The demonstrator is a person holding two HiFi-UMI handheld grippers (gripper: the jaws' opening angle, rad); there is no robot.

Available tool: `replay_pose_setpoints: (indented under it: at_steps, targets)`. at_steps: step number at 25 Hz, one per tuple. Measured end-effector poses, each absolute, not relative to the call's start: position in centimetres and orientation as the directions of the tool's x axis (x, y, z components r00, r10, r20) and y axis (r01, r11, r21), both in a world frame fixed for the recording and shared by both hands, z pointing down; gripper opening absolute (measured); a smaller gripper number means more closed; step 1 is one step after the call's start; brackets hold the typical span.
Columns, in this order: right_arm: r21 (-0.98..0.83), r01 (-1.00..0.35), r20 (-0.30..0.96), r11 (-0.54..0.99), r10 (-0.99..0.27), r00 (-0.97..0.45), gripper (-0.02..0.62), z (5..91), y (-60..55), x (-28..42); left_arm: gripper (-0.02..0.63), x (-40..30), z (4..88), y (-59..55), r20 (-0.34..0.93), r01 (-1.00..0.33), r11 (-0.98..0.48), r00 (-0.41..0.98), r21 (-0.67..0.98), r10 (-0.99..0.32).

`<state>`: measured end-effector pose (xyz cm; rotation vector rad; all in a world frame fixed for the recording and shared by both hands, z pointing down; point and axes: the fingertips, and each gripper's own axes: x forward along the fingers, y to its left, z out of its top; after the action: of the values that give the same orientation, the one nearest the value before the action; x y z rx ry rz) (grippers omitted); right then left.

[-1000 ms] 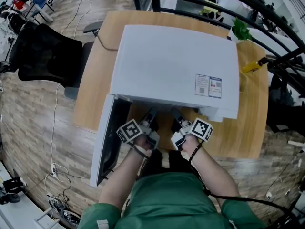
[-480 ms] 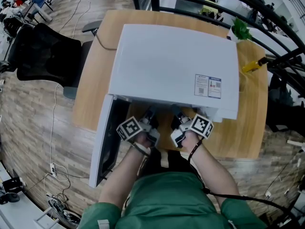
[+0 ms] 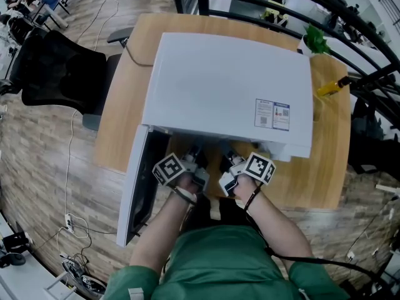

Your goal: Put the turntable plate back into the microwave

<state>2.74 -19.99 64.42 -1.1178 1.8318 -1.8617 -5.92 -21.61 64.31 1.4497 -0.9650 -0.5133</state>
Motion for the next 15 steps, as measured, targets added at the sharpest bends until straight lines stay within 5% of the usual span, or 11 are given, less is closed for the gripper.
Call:
replay_pose_setpoints:
  at_steps: [15]
  targets:
    - [-0.937, -0.299, 0.334, -0.18, -0.709, -0.621, 0.028, 64.2, -21.5, 3.1, 0.046, -5.7, 64.0, -22.4, 0.24, -0.265, 0.104, 0.555, 0.959, -0.797]
